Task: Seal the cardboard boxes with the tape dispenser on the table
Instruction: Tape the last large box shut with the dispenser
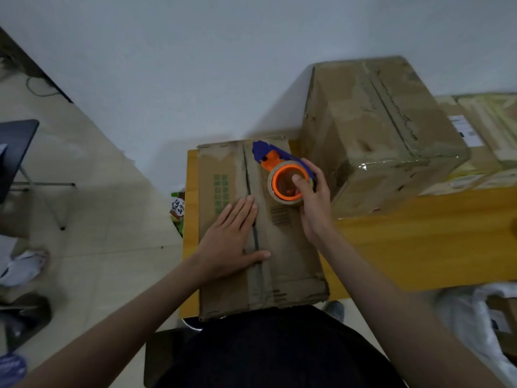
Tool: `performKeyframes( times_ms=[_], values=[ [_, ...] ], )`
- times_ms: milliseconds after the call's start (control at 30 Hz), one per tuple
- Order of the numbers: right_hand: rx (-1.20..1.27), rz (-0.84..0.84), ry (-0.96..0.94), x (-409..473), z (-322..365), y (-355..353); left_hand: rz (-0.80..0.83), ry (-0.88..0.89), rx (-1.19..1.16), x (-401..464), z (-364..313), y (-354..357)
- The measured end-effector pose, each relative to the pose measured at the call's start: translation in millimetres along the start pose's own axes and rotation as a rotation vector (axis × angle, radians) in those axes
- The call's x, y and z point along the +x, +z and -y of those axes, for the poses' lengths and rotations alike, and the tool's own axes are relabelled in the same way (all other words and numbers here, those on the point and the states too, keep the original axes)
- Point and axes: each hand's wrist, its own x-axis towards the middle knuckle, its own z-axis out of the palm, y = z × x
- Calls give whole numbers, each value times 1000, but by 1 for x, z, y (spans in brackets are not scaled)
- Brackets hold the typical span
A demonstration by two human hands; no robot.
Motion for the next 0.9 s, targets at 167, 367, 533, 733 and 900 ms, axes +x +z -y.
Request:
performKeyframes(
  times_ms=[167, 367, 533, 733, 900],
  values=[
    [25, -12, 43, 2, 4, 2, 4, 8, -29, 5, 4, -6],
    [-9, -21, 51, 4, 21, -8, -364, -212, -265, 42, 53, -38],
    [-219, -13, -40, -10, 21, -24, -320, -416, -359, 97, 94, -44],
    [-554, -103, -159, -18, 24, -45, -394, -416, -416, 113, 94, -41],
    [-726, -103, -184, -18, 32, -51, -408, -356, -372, 114, 87, -39]
  ],
)
